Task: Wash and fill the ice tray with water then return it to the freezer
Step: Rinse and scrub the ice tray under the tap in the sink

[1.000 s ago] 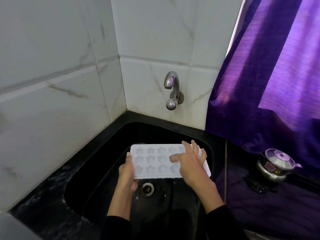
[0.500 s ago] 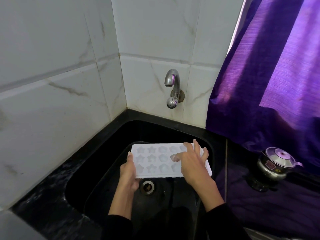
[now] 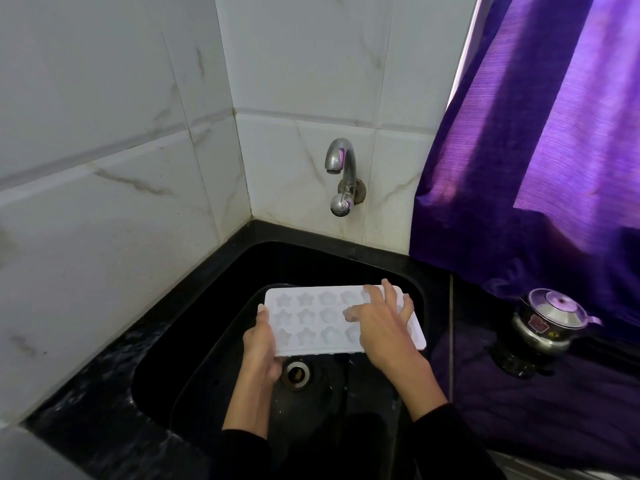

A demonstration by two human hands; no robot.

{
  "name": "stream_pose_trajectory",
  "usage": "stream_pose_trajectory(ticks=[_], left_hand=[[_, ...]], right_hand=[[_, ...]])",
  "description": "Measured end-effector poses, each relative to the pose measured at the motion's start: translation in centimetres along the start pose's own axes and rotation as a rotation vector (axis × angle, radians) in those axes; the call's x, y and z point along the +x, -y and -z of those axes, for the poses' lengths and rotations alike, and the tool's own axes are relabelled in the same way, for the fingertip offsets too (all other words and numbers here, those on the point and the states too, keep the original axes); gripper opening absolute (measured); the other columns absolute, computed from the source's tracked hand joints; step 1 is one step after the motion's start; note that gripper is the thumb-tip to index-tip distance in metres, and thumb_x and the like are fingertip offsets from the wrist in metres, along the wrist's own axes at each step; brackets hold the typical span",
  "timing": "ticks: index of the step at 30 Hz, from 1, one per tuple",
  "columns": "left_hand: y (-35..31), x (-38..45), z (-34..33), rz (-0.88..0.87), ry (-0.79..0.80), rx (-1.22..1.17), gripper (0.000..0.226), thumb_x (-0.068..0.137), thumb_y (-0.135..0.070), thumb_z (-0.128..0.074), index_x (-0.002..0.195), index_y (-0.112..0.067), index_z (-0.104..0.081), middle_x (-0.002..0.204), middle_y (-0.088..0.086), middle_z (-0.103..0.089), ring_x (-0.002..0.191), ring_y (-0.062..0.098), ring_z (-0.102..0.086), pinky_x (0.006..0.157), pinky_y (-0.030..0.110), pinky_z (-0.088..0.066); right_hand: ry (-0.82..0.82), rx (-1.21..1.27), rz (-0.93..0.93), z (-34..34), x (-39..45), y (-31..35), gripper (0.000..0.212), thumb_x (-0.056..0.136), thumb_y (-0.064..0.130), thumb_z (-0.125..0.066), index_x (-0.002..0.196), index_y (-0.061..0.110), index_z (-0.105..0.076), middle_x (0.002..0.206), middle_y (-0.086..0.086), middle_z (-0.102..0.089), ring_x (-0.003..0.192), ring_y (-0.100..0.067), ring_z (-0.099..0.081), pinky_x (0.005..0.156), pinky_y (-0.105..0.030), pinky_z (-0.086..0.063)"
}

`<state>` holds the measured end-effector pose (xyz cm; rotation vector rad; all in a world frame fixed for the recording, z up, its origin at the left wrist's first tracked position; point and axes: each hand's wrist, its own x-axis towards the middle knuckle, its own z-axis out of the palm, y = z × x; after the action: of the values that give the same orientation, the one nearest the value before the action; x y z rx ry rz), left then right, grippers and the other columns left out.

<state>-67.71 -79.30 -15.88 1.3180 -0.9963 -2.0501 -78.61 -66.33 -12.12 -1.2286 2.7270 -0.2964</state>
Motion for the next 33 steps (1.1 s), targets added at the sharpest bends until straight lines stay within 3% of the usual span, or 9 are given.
stream_pose_trajectory(ticks=[7,16,22,27,33], left_hand=[[-0.1,-0.1,-0.2,0.005,-0.003,0.014,0.037,0.099,-0.043,-0.039,0.089,-0.012,-0.057,0.090,0.013,-0.067,0.083,0.032,-0.066,0.068,0.043,-0.054],[0.0,-0.4,-0.5,-0.011,-0.017,0.025,0.037,0.100,-0.042,-0.038,0.086,-0.013,-0.056,0.086,0.012,-0.067,0.079,0.030,-0.066,0.063,0.039,-0.053],[0.1,-0.7,-0.7,-0.019,-0.012,0.029,0.037,0.100,-0.041,-0.038,0.085,-0.012,-0.056,0.085,0.012,-0.066,0.077,0.029,-0.065,0.062,0.039,-0.052],[0.1,-0.7,-0.7,-0.021,0.007,0.048,0.038,0.100,-0.041,-0.037,0.086,-0.013,-0.057,0.085,0.012,-0.067,0.079,0.029,-0.065,0.063,0.039,-0.052],[0.2,-0.8,-0.8,-0.036,-0.007,0.054,0.039,0.100,-0.041,-0.037,0.085,-0.011,-0.057,0.082,0.012,-0.066,0.075,0.028,-0.065,0.059,0.037,-0.050]], right_hand=[[-0.118,0.051,0.038,0.1,0.0,0.4,0.052,0.078,-0.012,-0.055,0.117,0.022,-0.048,0.150,-0.005,-0.019,0.147,-0.028,0.007,0.117,-0.053,0.002],[0.025,-0.011,0.094,0.0,0.3,2.0,0.069,0.075,-0.017,-0.059,0.127,0.028,-0.057,0.159,-0.012,-0.004,0.146,-0.035,0.015,0.115,-0.056,0.009],[0.041,-0.024,0.089,0.2,0.1,1.9,0.066,0.075,-0.015,-0.062,0.124,0.029,-0.059,0.157,-0.011,-0.009,0.146,-0.036,0.015,0.115,-0.058,0.008],[0.047,-0.034,0.080,0.3,0.3,2.0,0.063,0.076,-0.013,-0.061,0.126,0.027,-0.058,0.160,-0.012,-0.002,0.146,-0.036,0.016,0.115,-0.058,0.008],[0.035,-0.049,0.091,0.1,0.1,2.0,0.061,0.074,-0.015,-0.059,0.120,0.025,-0.062,0.156,-0.011,-0.013,0.146,-0.036,0.013,0.114,-0.059,0.006]])
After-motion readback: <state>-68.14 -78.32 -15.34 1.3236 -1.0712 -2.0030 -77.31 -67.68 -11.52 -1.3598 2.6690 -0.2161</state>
